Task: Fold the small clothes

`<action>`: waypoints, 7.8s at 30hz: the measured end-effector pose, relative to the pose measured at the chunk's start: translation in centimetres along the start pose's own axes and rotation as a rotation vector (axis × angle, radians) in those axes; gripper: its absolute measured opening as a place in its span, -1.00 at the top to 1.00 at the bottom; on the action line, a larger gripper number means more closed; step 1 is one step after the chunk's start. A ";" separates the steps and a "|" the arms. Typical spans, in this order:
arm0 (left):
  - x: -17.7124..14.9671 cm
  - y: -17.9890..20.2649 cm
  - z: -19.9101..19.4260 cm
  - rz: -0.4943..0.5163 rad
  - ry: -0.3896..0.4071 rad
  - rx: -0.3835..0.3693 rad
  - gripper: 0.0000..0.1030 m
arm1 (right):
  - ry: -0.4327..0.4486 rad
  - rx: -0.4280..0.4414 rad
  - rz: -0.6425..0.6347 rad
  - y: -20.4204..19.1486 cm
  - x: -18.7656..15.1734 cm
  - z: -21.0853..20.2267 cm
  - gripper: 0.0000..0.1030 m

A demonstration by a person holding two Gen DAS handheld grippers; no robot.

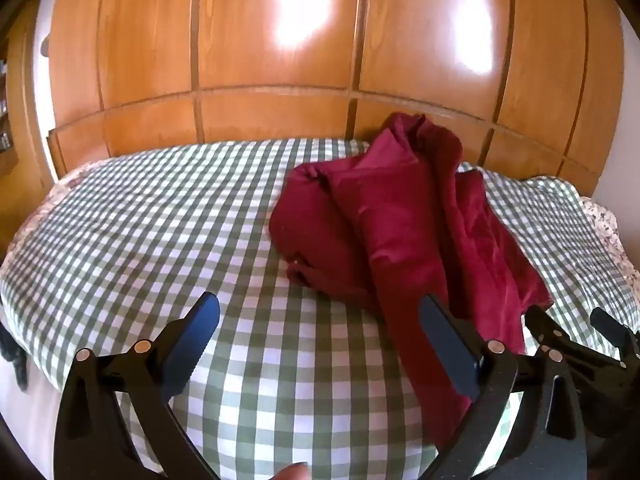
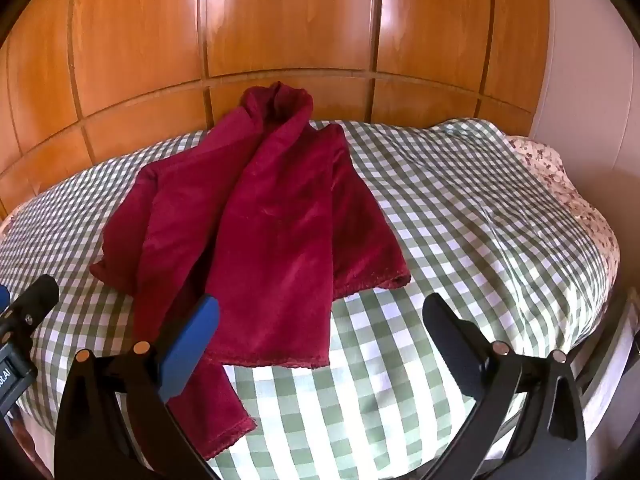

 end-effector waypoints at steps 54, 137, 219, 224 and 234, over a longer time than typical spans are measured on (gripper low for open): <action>-2.3 0.6 1.0 0.069 -0.071 -0.009 -0.92 | -0.015 -0.012 0.031 2.4 -2.2 -1.0 -0.96; 28.0 -25.4 16.9 -0.375 -0.063 0.279 0.81 | -0.014 -0.244 0.361 34.1 23.1 13.5 -0.25; 3.5 -7.8 -1.9 -0.467 -0.372 -0.688 1.00 | -0.135 0.637 0.197 9.4 3.2 -2.7 0.85; 4.8 -9.9 -1.8 -0.426 -0.344 -0.573 0.72 | -0.201 0.537 0.182 10.9 1.6 -1.1 0.85; -6.7 -12.4 3.1 -0.500 -0.521 -0.397 -0.16 | -0.361 0.416 0.194 11.7 -5.6 4.3 0.05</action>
Point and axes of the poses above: each gripper's, at about its wrist camera, not at the fingertips, and z roughly the way its jaws point, y to its right, x to its top, the point moved 10 cm from there along z, roughly the way its jaws point, and after that the axes turned 8 degrees about -z, right-handed, at the moved point
